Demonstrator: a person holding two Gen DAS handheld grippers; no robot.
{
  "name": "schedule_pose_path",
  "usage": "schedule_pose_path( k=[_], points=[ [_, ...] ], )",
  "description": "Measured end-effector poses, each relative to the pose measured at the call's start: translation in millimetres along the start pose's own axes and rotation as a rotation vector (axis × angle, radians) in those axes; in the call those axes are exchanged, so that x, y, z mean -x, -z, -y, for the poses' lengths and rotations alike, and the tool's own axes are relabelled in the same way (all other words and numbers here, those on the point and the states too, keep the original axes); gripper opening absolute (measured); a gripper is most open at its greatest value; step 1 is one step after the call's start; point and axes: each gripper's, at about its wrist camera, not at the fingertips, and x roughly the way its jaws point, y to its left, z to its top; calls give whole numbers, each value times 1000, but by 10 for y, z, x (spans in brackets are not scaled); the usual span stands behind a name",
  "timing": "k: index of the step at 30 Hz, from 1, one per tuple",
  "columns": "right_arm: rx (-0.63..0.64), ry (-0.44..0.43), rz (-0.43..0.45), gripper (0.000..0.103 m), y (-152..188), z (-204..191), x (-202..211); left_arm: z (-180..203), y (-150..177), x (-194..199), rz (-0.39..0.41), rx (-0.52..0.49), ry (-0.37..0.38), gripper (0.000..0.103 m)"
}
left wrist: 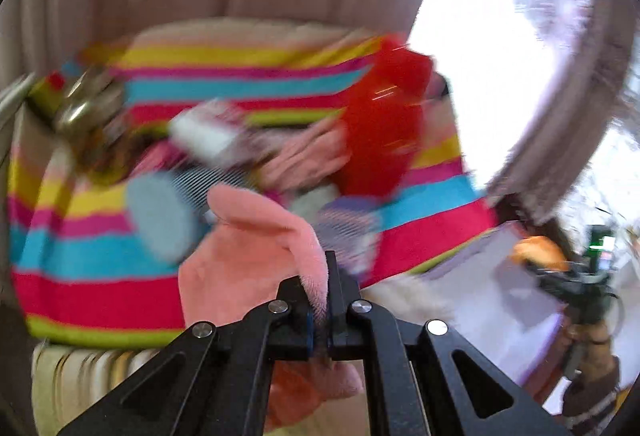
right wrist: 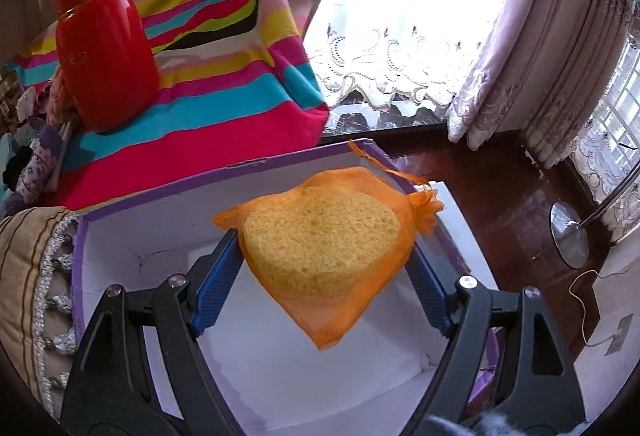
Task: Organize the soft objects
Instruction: 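Carry the orange bag and pink towel to the white box with both tools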
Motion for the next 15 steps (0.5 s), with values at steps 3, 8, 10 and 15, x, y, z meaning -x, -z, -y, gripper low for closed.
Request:
schedule_pose_path(
  k=[3, 8, 10, 15],
  points=[
    [-22, 19, 1, 82, 9, 121, -8, 436, -103, 12, 32, -91, 109, 4],
    [-46, 46, 2, 82, -3, 293, -8, 1167, -185, -212, -5, -211, 257, 4],
    [-67, 52, -3, 82, -2, 378, -12, 1401, -181, -335, -21, -249, 289, 4],
    [-106, 63, -9, 84, 20, 555, 4, 1914, -138, -652, -91, -293, 387, 4]
  ],
)
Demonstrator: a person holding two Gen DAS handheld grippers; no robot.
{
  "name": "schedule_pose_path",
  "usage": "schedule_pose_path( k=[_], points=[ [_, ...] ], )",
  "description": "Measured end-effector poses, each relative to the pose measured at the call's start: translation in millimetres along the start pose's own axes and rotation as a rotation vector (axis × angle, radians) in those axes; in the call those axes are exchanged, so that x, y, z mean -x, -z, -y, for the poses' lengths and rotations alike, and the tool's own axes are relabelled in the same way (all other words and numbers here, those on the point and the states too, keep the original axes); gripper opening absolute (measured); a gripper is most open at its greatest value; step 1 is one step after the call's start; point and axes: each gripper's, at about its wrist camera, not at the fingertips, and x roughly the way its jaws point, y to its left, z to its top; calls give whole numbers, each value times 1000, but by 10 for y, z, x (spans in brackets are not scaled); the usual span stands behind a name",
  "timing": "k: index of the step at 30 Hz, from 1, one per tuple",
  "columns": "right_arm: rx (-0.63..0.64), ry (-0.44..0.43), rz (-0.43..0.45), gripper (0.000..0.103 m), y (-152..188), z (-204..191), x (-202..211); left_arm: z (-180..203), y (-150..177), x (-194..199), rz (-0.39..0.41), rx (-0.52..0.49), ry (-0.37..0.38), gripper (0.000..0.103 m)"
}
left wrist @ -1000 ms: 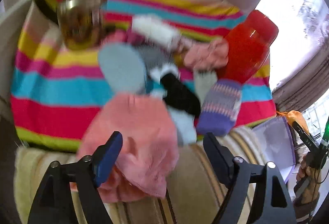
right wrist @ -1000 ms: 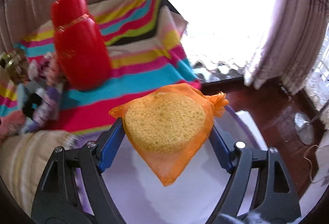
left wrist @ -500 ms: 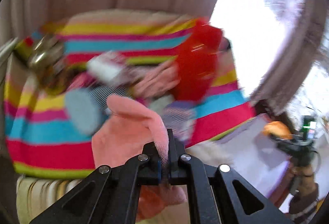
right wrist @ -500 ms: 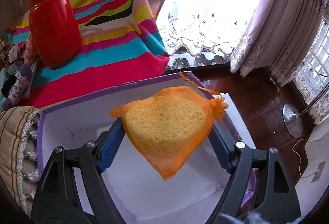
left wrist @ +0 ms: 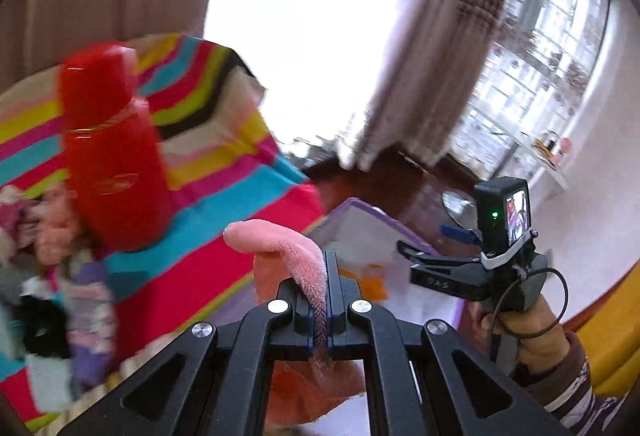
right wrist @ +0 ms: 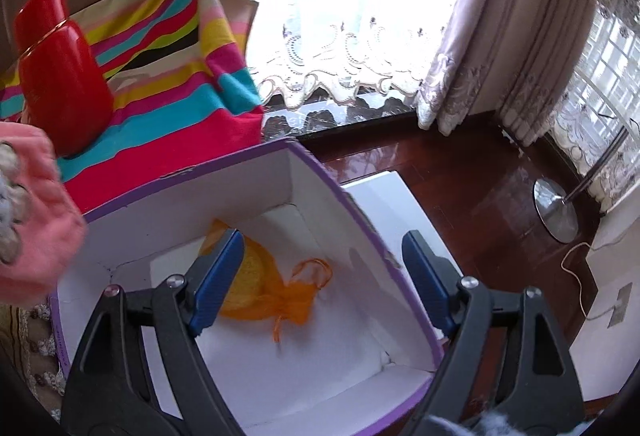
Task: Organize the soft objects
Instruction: 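Carry the orange bag and pink towel to the white box with both tools, then open both tools to drop the bag and towel into the box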
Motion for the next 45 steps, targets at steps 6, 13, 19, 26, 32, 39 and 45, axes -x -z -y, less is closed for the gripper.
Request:
schedule_pose_path(
  k=[6, 13, 19, 26, 32, 39, 45],
  points=[
    [-50, 10, -10, 84, 49, 198, 26, 283, -125, -427, -107, -29, 83, 23],
    [-68, 1, -5, 84, 60, 253, 77, 479, -114, -423, -107, -45, 183, 74],
    [-69, -36, -1, 85, 46, 172, 124, 320, -139, -315, -61, -6, 179, 74],
    [-10, -92, -21, 88, 81, -175, 112, -38, 7, -134, 7, 43, 129, 74],
    [16, -162, 14, 88, 31, -491, 222, -378, 225, 104, 60, 51, 34, 74],
    [60, -287, 88, 90, -73, -965, 459, -1009, 468, 392, 72, 183, -67, 74],
    [160, -336, 131, 90, -183, -1531, 607, -1912, 683, 863, 155, 428, -213, 74]
  ],
)
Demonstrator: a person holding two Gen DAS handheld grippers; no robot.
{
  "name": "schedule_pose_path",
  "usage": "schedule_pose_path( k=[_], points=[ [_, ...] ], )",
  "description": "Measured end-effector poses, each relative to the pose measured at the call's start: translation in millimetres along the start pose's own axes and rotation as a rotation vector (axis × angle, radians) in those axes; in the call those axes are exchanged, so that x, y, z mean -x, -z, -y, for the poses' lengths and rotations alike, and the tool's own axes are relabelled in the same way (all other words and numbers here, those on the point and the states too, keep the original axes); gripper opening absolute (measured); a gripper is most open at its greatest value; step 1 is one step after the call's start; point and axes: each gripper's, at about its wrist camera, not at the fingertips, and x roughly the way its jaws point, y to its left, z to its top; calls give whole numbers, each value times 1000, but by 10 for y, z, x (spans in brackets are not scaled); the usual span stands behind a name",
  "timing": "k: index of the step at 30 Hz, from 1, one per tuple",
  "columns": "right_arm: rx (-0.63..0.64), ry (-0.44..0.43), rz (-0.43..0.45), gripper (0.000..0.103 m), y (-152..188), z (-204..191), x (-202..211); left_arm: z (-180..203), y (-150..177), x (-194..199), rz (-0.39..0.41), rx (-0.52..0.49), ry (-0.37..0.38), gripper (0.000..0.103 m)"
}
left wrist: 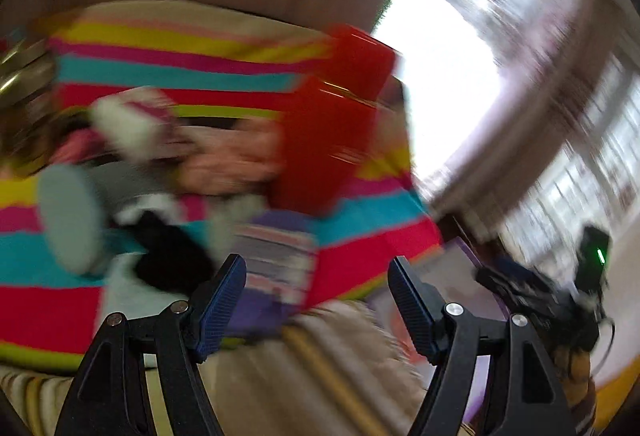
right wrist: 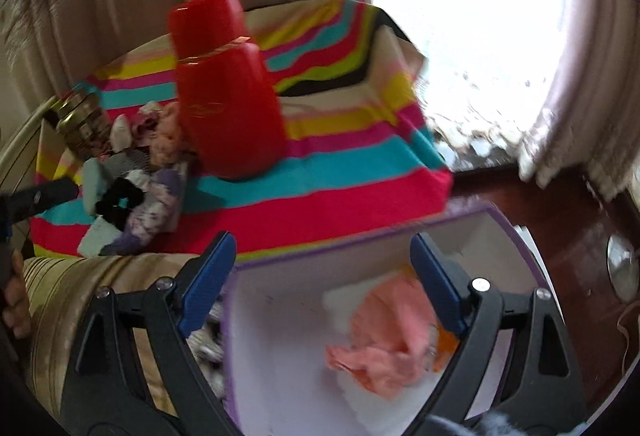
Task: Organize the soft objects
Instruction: 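Open both tools to drop the bag and towel into the box, then grasp the white rolled cloth with the right tool while the left tool grasps the light blue sock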
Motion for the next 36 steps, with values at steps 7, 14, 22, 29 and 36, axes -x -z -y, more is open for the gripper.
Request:
schedule_pose_path(
  k=[7, 14, 22, 29, 36],
  points=[
    [135, -75, 14, 90, -190, -633, -121, -1035, -196, 136, 26, 295, -164, 74],
    [234, -122, 28, 90, -413, -1191, -277, -1670, -326, -22, -16, 469, -257, 83],
    [315, -151, 26, 90, -642, -1729, -552, -1839, -353, -363, -93, 516, -299, 88],
    [417, -156, 34, 90, -811, -2267, -829, -1908, -296, -581, -115, 479, -338, 88],
    [495, -156, 40, 90, -991, -2720, -1108, -1888, -269, -580, -76, 414, -309, 57]
  ],
)
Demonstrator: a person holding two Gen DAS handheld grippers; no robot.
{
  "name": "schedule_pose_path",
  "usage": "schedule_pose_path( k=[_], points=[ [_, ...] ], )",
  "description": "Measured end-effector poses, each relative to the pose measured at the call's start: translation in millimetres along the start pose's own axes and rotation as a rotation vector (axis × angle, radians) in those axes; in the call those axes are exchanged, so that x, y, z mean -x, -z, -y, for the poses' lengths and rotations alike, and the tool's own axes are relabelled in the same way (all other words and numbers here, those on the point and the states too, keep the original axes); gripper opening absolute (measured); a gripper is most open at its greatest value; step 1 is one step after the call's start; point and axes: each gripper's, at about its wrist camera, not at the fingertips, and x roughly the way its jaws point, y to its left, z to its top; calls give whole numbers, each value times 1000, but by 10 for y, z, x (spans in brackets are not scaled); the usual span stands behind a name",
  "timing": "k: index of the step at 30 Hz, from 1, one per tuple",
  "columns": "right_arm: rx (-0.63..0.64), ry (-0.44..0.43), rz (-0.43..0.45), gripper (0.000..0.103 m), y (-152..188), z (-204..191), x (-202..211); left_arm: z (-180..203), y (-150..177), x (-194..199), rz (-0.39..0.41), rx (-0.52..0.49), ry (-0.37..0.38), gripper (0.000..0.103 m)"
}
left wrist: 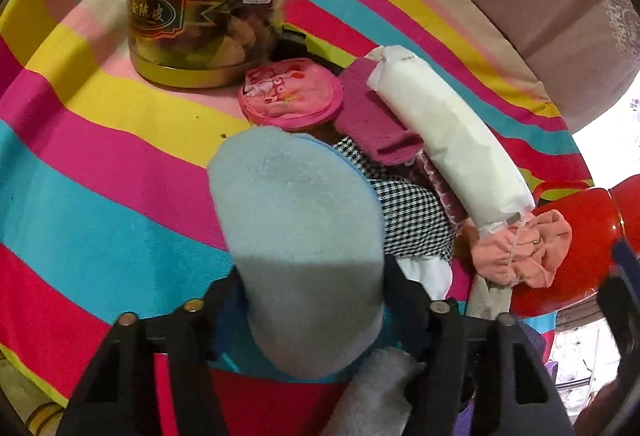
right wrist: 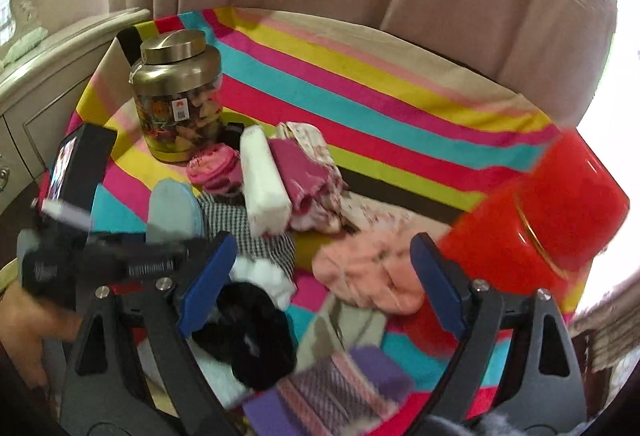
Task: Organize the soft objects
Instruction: 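Grasp the white rolled cloth with the right tool while the left tool grasps the light blue sock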
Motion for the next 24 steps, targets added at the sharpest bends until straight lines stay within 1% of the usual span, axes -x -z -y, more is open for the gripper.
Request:
schedule_pose_path(
  k=[4, 5, 10, 13, 16, 18, 20, 22, 23, 24],
  points=[
    [25, -11, -14, 90, -189, -81, -220, -130, 46, 30, 29, 46, 55, 48],
    [28, -16, -16, 90, -215, -97, -252, -163, 41, 31, 35, 56, 64, 43],
    [90, -37, -51, 89, -380, -254, -566, -329, 97, 118, 68, 95, 104, 36],
    [117, -50, -78, 85, -416, -325, -725, -411, 89, 177, 94, 124, 123, 32],
    [124, -53, -105, 77, -438, -360, -877, -511, 106, 279, 126, 154, 140, 29],
    [129, -54, -126, 64, -441, -369, -983, -569, 119, 326, 146, 174, 144, 28],
    [125, -59, -148, 59, -435, -365, -1071, -617, 127, 374, 167, 187, 139, 28],
    [123, -66, -160, 56, -424, -375, -1132, -674, 132, 427, 191, 202, 138, 28],
    [127, -69, -164, 53, -416, -388, -1158, -703, 135, 452, 205, 209, 139, 28],
    [128, -73, -165, 44, -410, -401, -1168, -730, 141, 473, 217, 215, 140, 27]
  ],
)
